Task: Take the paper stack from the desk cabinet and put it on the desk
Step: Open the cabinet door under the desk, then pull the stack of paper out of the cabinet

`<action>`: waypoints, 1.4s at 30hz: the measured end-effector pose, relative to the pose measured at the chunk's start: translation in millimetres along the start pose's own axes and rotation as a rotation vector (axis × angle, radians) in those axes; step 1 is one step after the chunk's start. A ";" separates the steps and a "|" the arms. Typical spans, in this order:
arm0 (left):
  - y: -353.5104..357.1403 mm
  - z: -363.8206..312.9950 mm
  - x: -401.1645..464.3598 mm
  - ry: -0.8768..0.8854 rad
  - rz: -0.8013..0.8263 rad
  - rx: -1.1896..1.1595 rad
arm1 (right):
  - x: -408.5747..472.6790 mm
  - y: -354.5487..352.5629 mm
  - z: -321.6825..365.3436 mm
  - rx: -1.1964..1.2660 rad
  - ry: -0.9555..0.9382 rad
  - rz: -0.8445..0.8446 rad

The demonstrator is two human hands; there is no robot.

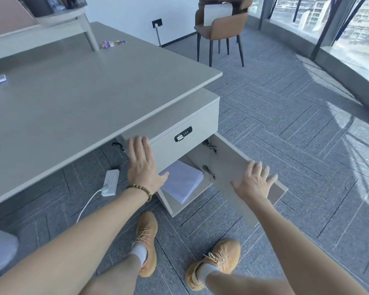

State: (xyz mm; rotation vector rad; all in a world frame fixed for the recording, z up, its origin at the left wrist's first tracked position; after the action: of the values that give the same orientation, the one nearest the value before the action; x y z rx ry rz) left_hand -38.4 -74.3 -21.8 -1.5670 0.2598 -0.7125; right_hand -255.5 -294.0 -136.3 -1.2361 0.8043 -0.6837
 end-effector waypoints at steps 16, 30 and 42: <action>31.2 -29.6 -48.8 -0.066 0.068 -0.257 | 1.3 17.4 56.5 0.110 -0.235 0.257; 310.6 -64.8 -67.5 -0.367 0.599 -0.376 | 100.4 196.2 81.2 0.285 -0.284 0.466; 449.7 -64.8 -27.8 -0.688 0.800 -0.490 | 198.8 319.2 114.8 0.324 -0.267 0.568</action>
State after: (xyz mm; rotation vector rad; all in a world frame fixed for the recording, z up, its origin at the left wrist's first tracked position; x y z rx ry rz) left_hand 13.2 -176.1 -462.4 -1.8646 0.5206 0.5524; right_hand -42.3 -329.5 -464.8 -0.7311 0.7382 -0.1679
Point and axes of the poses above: each hand's wrist, its own x-axis towards the middle knuckle, its own y-axis out of the palm, z = x × y, the point moved 3 cm from there along x, towards the middle knuckle, and after that the axes turned 8 degrees about -y, right-handed, at the moved point
